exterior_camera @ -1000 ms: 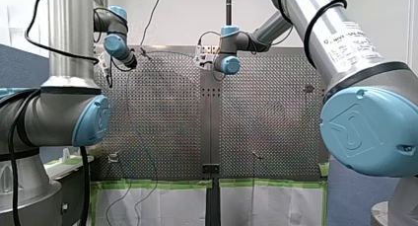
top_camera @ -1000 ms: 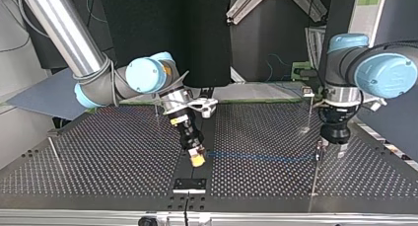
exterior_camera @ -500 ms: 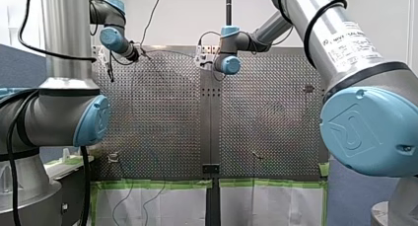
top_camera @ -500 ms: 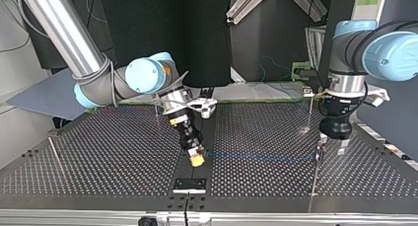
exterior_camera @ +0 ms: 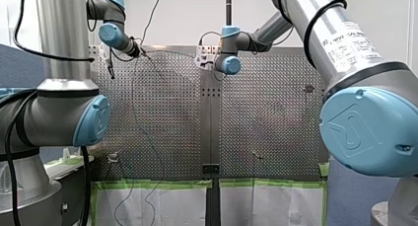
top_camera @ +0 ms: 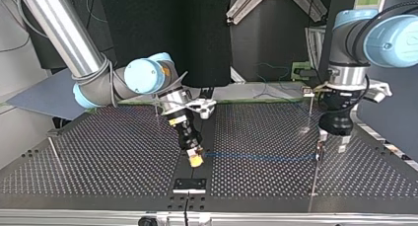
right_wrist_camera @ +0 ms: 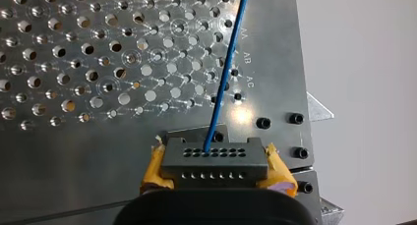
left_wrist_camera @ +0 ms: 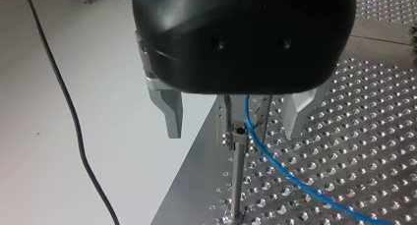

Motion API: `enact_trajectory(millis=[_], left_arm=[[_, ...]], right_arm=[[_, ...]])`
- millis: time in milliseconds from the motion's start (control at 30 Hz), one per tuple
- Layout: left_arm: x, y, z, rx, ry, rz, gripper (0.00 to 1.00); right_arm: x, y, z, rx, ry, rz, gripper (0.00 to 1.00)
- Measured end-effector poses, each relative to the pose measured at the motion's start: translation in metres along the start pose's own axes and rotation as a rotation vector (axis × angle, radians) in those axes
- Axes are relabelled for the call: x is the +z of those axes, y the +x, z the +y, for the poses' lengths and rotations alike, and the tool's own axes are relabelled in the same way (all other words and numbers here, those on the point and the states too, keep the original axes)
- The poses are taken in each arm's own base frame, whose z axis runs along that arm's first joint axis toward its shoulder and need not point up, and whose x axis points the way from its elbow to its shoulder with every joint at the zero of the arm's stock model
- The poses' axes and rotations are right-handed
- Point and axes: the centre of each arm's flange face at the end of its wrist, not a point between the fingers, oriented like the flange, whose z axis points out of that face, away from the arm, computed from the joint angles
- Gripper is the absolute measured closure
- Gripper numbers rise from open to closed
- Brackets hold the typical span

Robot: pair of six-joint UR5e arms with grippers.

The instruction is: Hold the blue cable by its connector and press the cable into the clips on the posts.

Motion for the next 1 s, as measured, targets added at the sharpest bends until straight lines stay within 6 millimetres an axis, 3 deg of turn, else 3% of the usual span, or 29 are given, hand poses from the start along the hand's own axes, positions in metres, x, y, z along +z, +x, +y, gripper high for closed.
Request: enact_trajectory(millis=[633,1000], left_arm=[[-0.026,-0.003,-0.017,0.072,-0.042,0.012,0.0],[-0.03,-0.002,-0.025,0.12,-0.044,0.006,0.0]], right_arm=[[0.0,0.0,0.0,0.0,0.001,0.0,1.0],[0.0,0.0,-0.001,0.0,0.002,-0.002,1.0]])
